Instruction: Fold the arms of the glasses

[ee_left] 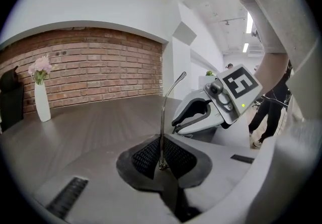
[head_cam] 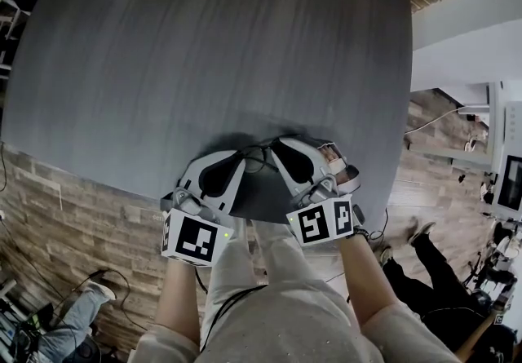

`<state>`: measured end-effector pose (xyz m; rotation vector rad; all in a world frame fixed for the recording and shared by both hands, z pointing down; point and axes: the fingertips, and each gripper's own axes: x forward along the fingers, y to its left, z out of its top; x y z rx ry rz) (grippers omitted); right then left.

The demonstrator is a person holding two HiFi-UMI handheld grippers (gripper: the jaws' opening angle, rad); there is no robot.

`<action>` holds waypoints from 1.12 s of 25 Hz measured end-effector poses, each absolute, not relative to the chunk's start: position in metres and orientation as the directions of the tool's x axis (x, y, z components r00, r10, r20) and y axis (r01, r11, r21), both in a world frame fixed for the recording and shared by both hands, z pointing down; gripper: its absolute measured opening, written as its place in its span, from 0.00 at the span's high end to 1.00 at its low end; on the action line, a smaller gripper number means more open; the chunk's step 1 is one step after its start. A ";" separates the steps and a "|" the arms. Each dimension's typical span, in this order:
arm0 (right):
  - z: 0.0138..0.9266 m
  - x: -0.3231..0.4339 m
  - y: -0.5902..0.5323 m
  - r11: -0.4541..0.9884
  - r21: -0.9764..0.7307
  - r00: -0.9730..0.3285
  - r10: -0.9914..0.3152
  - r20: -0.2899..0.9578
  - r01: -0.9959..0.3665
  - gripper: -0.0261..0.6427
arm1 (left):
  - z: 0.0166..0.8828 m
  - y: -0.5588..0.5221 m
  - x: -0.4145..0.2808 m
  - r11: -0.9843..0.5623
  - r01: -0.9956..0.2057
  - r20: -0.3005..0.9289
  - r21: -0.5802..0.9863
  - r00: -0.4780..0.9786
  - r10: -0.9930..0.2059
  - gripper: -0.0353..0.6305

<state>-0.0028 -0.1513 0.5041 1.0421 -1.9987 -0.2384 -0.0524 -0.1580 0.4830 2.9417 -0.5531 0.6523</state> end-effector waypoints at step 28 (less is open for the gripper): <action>0.479 0.051 -0.122 0.487 0.303 -0.281 -0.801 0.529 -0.819 0.86 | 0.510 -0.155 -0.021 -0.800 0.098 0.702 -0.592 0.550 -0.452 0.93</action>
